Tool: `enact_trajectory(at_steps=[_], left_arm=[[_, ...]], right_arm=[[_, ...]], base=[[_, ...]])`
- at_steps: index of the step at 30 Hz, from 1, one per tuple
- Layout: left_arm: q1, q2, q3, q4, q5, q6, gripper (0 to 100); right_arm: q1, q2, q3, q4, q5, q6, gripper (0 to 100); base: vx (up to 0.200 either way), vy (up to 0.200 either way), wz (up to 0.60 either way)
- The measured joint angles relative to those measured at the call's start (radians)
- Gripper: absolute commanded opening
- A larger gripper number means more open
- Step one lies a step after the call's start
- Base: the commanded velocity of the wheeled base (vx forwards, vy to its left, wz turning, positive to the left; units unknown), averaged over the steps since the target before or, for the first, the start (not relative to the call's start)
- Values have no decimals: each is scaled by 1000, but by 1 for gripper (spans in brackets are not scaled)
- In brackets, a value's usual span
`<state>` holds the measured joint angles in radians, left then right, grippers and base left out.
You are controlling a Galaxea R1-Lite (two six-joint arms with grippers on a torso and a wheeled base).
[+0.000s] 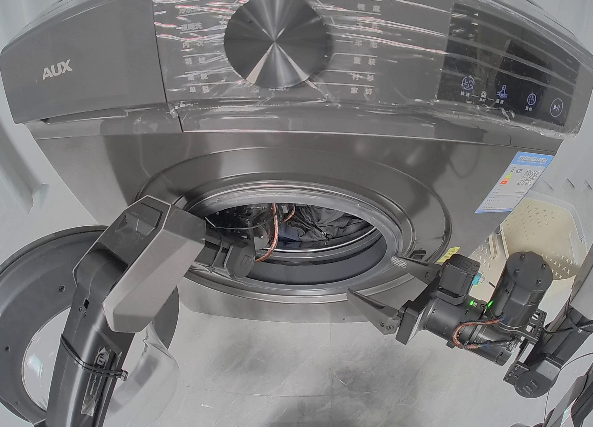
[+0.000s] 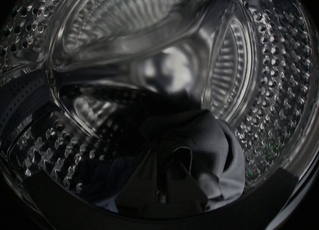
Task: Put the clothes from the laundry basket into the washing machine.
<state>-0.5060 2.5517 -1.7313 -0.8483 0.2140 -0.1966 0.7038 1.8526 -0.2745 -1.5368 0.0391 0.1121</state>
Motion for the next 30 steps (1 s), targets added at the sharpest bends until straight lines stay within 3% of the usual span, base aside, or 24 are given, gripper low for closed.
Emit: enact_trajectory(at_steps=[6, 7, 17, 23, 30], left_arm=[[6, 61, -121, -15, 30, -1, 0], [6, 67, -128, -16, 32, -1, 100], [-14, 65, -47, -21, 33, -6, 100], [-50, -27, 174, -36, 27, -3, 100], [-98, -189, 460, -67, 30, 30, 100]], right_arm=[[0, 0, 0, 0, 0, 0, 100], [0, 0, 0, 0, 0, 0, 100], [0, 1, 0, 0, 2, 0, 100], [-3, 1, 0, 0, 2, 0, 100], [-7, -2, 3, 0, 2, 0, 100]], base=[[0, 0, 0], [0, 0, 0], [0, 0, 0], [0, 0, 0], [0, 0, 0]])
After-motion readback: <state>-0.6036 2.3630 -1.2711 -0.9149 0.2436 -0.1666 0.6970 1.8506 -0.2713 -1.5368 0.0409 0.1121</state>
